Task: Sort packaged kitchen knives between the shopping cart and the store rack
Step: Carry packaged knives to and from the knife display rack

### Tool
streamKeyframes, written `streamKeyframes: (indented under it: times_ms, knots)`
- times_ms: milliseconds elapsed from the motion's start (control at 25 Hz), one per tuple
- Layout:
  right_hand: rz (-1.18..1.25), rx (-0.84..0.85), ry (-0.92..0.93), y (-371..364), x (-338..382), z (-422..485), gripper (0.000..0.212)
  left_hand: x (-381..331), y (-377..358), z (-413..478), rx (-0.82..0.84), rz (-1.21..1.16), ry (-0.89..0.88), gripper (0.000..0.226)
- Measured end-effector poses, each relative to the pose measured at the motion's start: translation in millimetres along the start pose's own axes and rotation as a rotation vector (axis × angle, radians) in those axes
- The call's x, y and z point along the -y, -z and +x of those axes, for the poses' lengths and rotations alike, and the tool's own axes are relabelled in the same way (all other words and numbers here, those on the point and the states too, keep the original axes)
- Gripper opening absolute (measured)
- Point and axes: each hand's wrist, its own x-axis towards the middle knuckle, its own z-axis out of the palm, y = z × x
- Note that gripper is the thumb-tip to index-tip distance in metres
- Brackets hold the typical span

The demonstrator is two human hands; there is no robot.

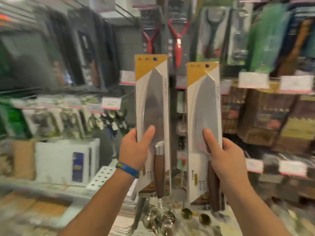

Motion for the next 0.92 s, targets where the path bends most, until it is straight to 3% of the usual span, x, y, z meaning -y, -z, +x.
streamKeyframes:
  times_ms: [120,240,360,520,640,760,840,920]
  knots:
    - [0.081,0.131,0.079,-31.6,27.1,20.2,0.086,-12.6,20.2,20.3,-0.104,0.035,-0.003,0.036]
    - [0.182,0.196,0.122,-50.5,52.4,43.4,0.077,-22.4,33.4,47.3,-0.136,-0.013,-0.049,0.009]
    - [0.287,0.193,0.146,-65.0,72.8,69.0,0.055,-27.6,38.9,80.1,-0.151,-0.046,-0.118,0.011]
    - [0.351,0.169,0.193,-95.3,96.1,92.5,0.045,-28.0,54.6,128.3,-0.228,-0.041,-0.170,0.024]
    - [0.364,0.182,0.208,-143.5,110.4,94.9,0.033,-20.4,84.7,155.0,-0.253,-0.036,-0.178,0.039]
    - [0.350,0.306,0.228,-219.1,120.5,75.0,0.021,-3.9,141.2,171.9,-0.302,0.018,-0.236,0.032]
    - [0.344,0.364,0.223,-272.4,123.4,57.5,0.030,5.0,187.4,179.5,-0.341,0.027,-0.240,0.026]
    - [0.335,0.391,0.216,-324.4,127.9,40.1,0.055,13.2,234.6,185.1,-0.399,0.033,-0.216,0.024]
